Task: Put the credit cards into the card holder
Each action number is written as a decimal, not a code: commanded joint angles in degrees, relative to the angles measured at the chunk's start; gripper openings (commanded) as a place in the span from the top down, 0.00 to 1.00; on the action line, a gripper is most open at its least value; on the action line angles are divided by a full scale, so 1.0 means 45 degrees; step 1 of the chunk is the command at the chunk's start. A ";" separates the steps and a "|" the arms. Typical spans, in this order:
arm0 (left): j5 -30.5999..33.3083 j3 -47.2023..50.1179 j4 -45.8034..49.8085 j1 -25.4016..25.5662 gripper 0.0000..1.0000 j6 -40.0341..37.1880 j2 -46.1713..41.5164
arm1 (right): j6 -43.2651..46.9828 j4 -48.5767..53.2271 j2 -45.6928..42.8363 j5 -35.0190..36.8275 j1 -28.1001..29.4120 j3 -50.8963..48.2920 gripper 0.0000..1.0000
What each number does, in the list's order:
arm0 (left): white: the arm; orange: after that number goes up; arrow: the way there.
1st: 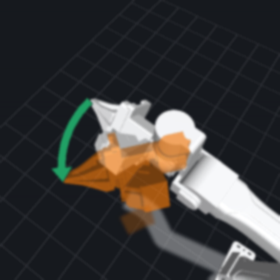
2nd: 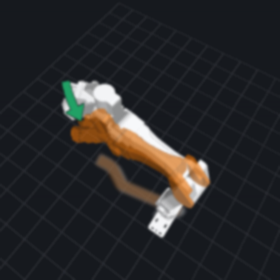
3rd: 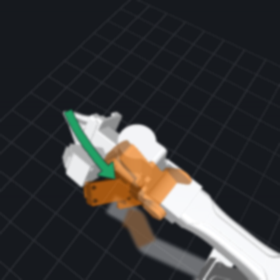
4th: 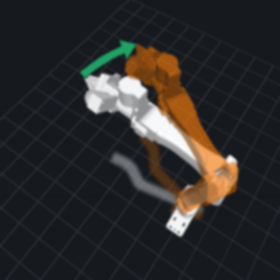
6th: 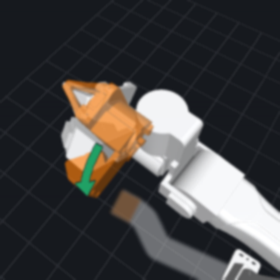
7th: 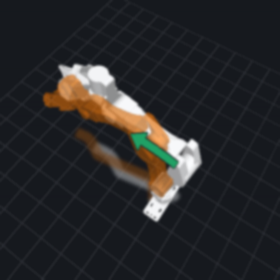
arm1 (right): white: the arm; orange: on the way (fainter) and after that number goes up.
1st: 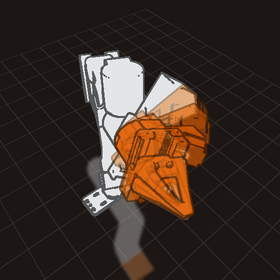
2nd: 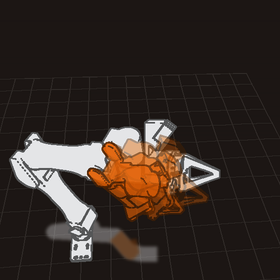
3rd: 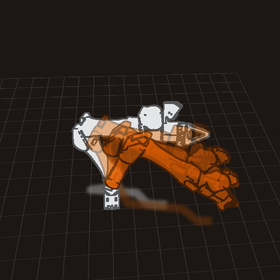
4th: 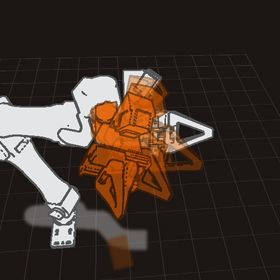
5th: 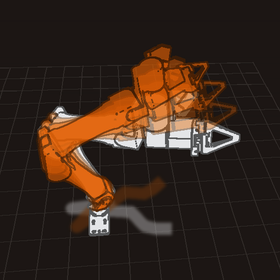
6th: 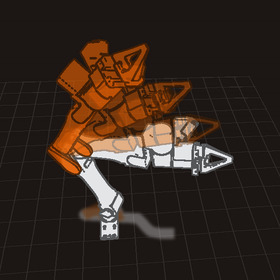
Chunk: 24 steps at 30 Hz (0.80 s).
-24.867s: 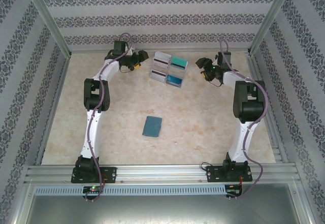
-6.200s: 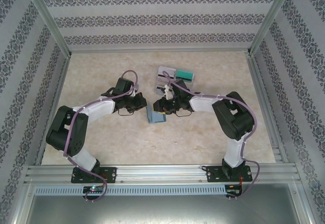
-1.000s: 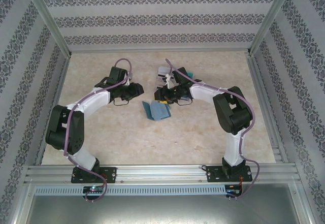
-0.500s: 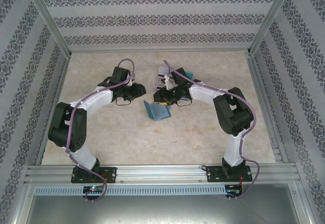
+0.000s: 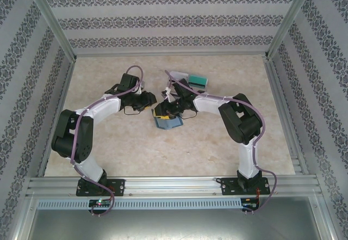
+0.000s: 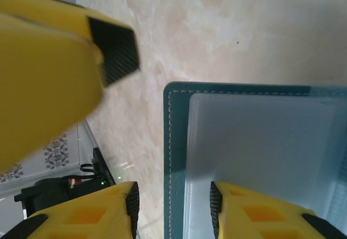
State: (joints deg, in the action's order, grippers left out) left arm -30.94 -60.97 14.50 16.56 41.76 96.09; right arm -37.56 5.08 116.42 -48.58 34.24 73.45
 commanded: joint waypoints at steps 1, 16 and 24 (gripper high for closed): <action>-0.0605 0.0613 0.0840 0.0098 0.66 0.0159 -0.0202 | 0.0002 -0.0464 0.0193 0.0170 0.0150 0.0045 0.58; -0.0601 0.1260 0.1482 -0.0042 0.47 -0.0008 -0.0573 | -0.0291 -0.0875 0.0427 0.0128 0.0165 0.0064 0.58; -0.0447 0.1134 0.1737 -0.0443 0.36 -0.0207 -0.1166 | -0.0442 -0.1124 0.0486 0.0111 0.0176 0.0045 0.58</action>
State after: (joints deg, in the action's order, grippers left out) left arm -30.46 -55.13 19.94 14.55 42.13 91.57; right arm -38.46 2.92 117.71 -48.93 35.14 72.97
